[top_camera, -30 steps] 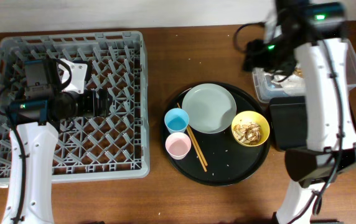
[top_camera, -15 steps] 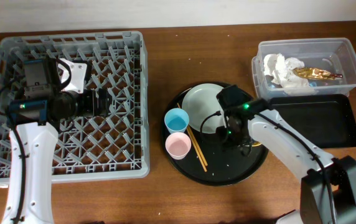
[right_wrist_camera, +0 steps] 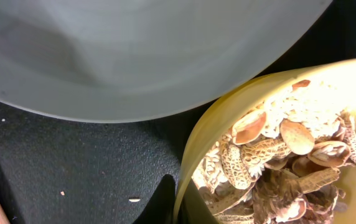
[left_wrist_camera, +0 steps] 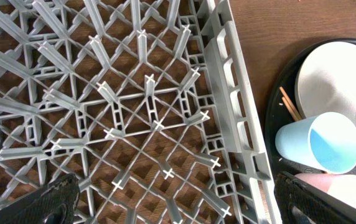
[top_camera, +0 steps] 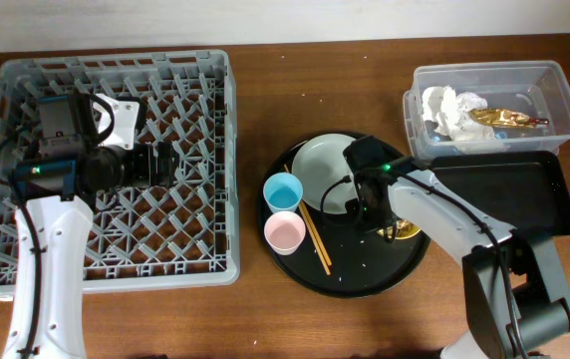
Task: Sort waste into correct bins and load items into the dishwasher rack
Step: 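Lift the yellow bowl with right gripper and tip shells onto black tray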
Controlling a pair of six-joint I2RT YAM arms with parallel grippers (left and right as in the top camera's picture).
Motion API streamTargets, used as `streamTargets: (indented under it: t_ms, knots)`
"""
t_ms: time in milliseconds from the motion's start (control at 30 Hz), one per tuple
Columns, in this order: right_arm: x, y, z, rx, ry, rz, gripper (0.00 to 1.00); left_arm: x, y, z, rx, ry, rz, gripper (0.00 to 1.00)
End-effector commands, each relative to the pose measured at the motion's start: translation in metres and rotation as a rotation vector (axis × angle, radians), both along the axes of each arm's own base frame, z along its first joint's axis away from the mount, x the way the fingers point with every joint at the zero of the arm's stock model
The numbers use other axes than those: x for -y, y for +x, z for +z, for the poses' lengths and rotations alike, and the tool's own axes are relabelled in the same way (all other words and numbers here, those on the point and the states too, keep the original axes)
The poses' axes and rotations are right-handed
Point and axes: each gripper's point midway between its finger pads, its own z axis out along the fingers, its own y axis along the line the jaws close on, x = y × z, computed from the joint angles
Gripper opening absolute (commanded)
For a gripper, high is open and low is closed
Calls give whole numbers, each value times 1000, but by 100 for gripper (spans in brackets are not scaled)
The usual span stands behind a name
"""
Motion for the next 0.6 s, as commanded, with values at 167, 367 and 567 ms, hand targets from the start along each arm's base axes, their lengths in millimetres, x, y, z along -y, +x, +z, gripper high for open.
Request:
streamTargets:
  t_ms: [167, 367, 567]
  knots:
    - [19, 20, 148, 178, 186, -102, 4, 0, 3, 5, 17, 8, -11, 99]
    - [110, 36, 190, 334, 573, -278, 4, 0, 3, 5, 17, 8, -11, 99]
    - [179, 54, 196, 501, 965, -336, 4, 0, 3, 5, 17, 8, -11, 99]
